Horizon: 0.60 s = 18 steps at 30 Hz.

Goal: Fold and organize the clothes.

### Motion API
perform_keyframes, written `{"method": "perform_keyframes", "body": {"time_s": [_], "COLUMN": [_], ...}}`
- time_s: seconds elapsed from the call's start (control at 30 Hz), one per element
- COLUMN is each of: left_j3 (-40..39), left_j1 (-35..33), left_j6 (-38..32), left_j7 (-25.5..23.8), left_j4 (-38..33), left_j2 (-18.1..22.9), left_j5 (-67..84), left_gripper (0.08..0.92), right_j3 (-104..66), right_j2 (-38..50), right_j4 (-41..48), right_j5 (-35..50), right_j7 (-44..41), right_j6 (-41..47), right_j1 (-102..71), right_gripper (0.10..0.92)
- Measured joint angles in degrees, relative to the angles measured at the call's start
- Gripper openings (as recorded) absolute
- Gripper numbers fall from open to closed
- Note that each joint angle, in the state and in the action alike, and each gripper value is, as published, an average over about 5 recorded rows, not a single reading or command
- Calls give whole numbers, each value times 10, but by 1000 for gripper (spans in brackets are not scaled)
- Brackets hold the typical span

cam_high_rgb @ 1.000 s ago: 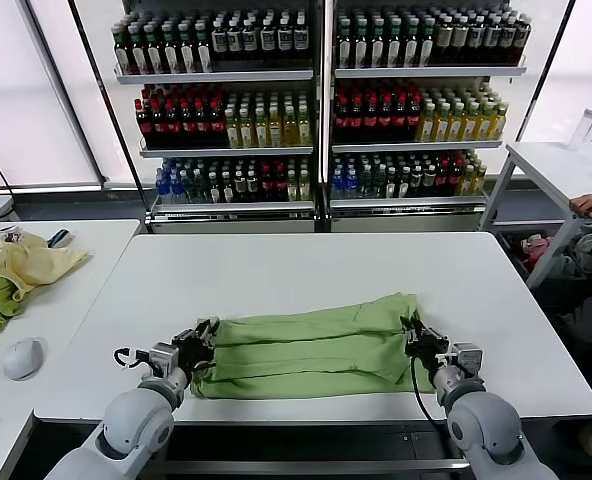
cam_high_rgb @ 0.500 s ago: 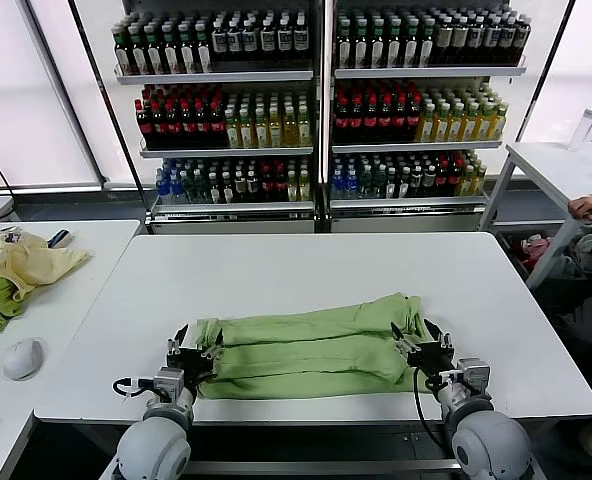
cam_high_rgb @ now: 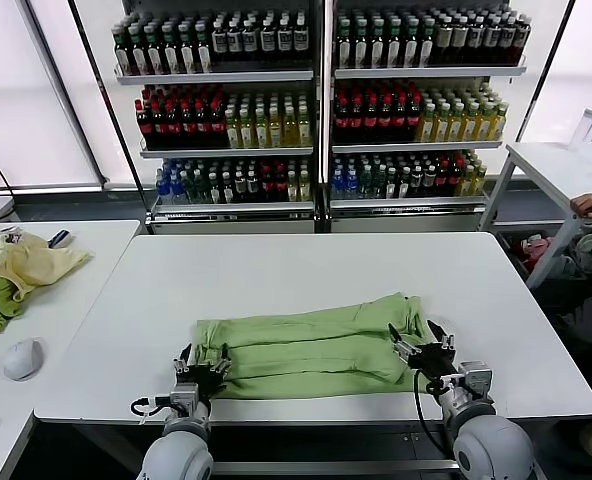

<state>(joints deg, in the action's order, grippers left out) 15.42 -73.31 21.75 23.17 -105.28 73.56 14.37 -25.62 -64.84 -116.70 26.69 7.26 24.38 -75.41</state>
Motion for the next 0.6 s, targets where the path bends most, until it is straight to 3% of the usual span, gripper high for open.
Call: {"method": "perform_keyframes", "body": {"time_s": [0.37,0.6], "left_j3": [18,43], "left_j1": [6,12], "left_j6": [-4,-4], "left_j7": [-17,-27], "left_j4": [15,16], "left_j2": [7,-13], "left_j5": [38,73], "left_gripper": [360,162], "right_j3": [0,0], "right_j2": [5,9], "right_j4": [-5,-7], "right_j5": [9,17], "right_j7": [0,1], "right_j6": [-1,-3], "right_j1": [1,6], "right_gripper": [823,823]}}
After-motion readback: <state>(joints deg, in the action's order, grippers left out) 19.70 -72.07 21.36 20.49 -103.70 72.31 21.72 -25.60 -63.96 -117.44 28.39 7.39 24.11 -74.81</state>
